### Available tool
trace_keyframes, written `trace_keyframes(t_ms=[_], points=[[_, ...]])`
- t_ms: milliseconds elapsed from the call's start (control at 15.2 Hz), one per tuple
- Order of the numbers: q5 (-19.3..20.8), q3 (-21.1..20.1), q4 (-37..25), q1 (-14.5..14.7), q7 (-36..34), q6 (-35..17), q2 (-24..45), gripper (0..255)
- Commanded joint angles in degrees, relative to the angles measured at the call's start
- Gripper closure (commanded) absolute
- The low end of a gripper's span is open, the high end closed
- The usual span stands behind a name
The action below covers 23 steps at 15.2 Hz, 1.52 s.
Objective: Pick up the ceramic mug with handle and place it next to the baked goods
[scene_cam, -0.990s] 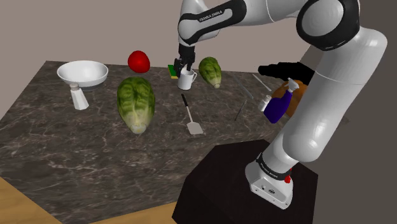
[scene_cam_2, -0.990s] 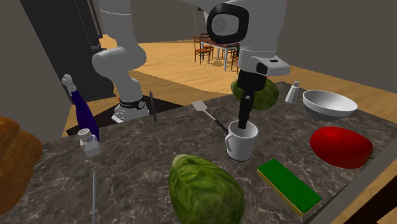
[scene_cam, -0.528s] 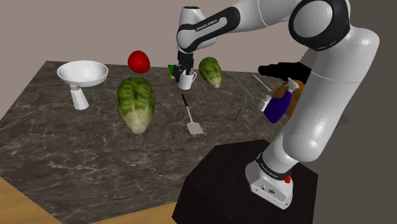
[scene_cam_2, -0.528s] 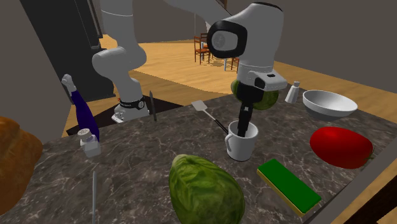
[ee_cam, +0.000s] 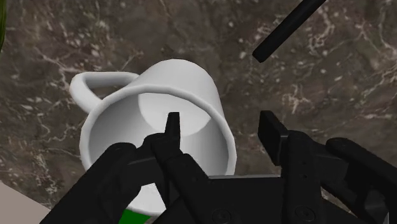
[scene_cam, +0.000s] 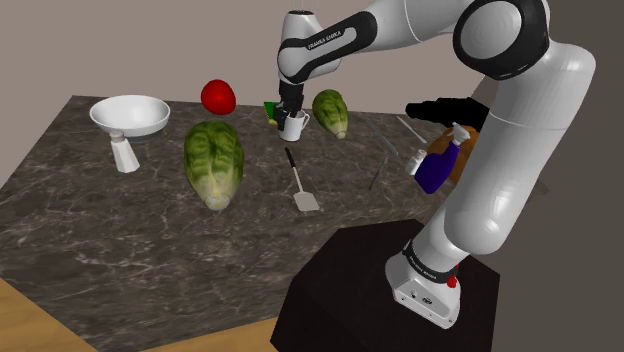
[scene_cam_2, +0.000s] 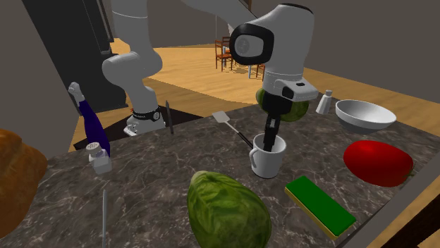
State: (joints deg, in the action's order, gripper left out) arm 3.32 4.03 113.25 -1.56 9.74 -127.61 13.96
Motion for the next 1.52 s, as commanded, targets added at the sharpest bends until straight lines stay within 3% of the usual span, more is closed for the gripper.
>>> trace_keyframes(t_ms=[0,528,1452], points=[[0.0,0.0,0.0,0.0,0.0,0.0,0.0,255],[0.0,0.0,0.0,0.0,0.0,0.0,0.0,255],[0.0,0.0,-5.2,0.1,0.4,9.7,-4.5,255]])
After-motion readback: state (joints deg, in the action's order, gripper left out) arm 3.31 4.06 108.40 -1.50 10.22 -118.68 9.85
